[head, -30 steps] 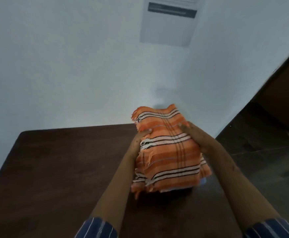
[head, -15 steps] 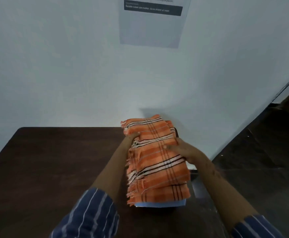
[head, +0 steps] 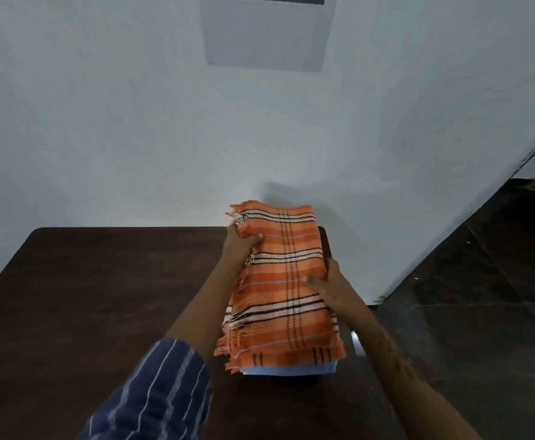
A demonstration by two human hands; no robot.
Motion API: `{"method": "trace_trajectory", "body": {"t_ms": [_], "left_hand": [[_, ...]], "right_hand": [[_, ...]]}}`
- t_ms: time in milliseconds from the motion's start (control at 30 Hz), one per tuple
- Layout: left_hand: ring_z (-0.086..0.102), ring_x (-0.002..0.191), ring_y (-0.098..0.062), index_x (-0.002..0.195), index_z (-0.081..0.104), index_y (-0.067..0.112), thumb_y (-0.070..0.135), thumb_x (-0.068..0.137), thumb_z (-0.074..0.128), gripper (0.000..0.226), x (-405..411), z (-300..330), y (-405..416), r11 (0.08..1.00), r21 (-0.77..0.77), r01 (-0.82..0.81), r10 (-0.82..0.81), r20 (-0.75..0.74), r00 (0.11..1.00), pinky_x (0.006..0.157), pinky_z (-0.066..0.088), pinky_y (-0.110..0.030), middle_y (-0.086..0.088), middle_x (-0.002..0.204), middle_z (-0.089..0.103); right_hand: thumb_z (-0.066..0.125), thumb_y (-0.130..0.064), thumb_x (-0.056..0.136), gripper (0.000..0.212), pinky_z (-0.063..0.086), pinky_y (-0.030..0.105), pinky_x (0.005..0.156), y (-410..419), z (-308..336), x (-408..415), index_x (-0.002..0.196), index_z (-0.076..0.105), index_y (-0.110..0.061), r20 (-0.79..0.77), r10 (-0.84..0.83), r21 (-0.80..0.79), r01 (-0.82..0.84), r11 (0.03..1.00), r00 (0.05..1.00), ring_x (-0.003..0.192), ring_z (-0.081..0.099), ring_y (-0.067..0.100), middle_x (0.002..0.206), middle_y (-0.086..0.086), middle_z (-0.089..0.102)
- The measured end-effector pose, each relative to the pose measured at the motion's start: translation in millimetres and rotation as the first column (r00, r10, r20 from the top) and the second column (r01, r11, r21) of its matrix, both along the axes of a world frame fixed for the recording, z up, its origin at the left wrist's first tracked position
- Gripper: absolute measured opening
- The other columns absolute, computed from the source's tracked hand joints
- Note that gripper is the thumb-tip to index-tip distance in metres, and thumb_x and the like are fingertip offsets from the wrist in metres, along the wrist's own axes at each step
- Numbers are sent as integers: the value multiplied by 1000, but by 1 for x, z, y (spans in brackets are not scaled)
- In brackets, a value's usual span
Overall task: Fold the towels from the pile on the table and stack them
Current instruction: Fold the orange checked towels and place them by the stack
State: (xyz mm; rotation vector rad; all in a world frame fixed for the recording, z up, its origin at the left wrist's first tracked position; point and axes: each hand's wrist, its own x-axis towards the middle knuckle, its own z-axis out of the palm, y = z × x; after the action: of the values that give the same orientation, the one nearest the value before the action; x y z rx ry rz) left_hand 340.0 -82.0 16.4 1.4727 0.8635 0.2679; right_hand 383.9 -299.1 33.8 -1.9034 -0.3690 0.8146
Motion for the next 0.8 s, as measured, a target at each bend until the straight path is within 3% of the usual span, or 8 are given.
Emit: {"method": "trace_trajectory", "body": {"t_ms": [67, 133, 233, 300, 400, 467, 567, 800], "left_hand": [[34, 135, -34, 149, 17, 7, 34, 87, 64, 82, -4, 7, -14, 908, 418, -30, 147, -251, 957, 108, 31, -45, -16, 146, 35], [13, 144, -32, 150, 12, 11, 44, 93, 49, 76, -14, 16, -41, 688, 719, 99, 197, -317, 928, 117, 10, -46, -15, 156, 16], [-2, 147, -26, 150, 15, 21, 52, 96, 27, 64, -32, 3, -96, 468, 797, 381, -138, -360, 923, 116, -7, -44, -8, 159, 4], [-11, 146, -23, 151, 6, 24, 63, 90, -2, 74, -44, -20, -121, 377, 754, 538, -270, -467, 842, 115, -15, -46, -5, 160, -1], [-21, 144, -21, 151, -2, 26, 67, 82, -15, 81, -48, -41, -126, 360, 756, 546, -262, -480, 837, 112, -21, -47, -1, 159, -8], [-22, 143, -21, 151, -1, 29, 65, 86, -8, 75, -45, -41, -122, 362, 762, 537, -268, -467, 843, 112, -20, -48, 0, 159, -10], [-15, 145, -21, 151, 5, 29, 62, 86, -9, 74, -42, -45, -119, 339, 780, 526, -238, -469, 850, 114, -15, -49, -2, 160, 1], [-8, 146, -17, 150, 13, 30, 61, 88, 3, 69, -42, -42, -118, 366, 777, 512, -277, -434, 857, 116, -14, -45, 2, 159, 4]], "right_hand": [[68, -29, 84, 62, 49, 42, 95, 0, 5, 2, 133, 32, -13, 94, 40, -27, -38, 999, 995, 112, 57, 24, 124, 5, 53], [65, -29, 86, 53, 48, 45, 96, 0, 3, 7, 128, 38, -12, 191, 97, -123, -74, 990, 977, 110, 58, 26, 122, 7, 55], [56, -37, 88, 53, 45, 43, 94, 6, 4, 13, 128, 35, -10, 397, 207, -490, 16, 872, 894, 113, 52, 33, 125, 12, 48], [51, -34, 91, 55, 42, 46, 94, 18, 11, 14, 136, 30, -9, 585, 257, -559, 152, 815, 770, 121, 43, 35, 134, 15, 41], [49, -37, 94, 60, 29, 46, 109, 47, 11, 22, 143, 30, -9, 711, 284, -415, 57, 908, 643, 137, 29, 33, 148, 14, 32], [42, -41, 97, 59, 14, 50, 116, 63, -7, 30, 147, 26, -15, 704, 430, -496, -43, 867, 565, 144, 17, 27, 155, 9, 24], [32, -46, 99, 59, -1, 53, 116, 68, -42, 36, 151, 15, -24, 625, 481, -546, -96, 833, 616, 147, 3, 18, 159, 0, 11], [21, -48, 99, 58, 0, 53, 116, 65, -63, 44, 151, 12, -25, 664, 440, -504, -73, 861, 605, 147, 2, 19, 159, 0, 11]]}}
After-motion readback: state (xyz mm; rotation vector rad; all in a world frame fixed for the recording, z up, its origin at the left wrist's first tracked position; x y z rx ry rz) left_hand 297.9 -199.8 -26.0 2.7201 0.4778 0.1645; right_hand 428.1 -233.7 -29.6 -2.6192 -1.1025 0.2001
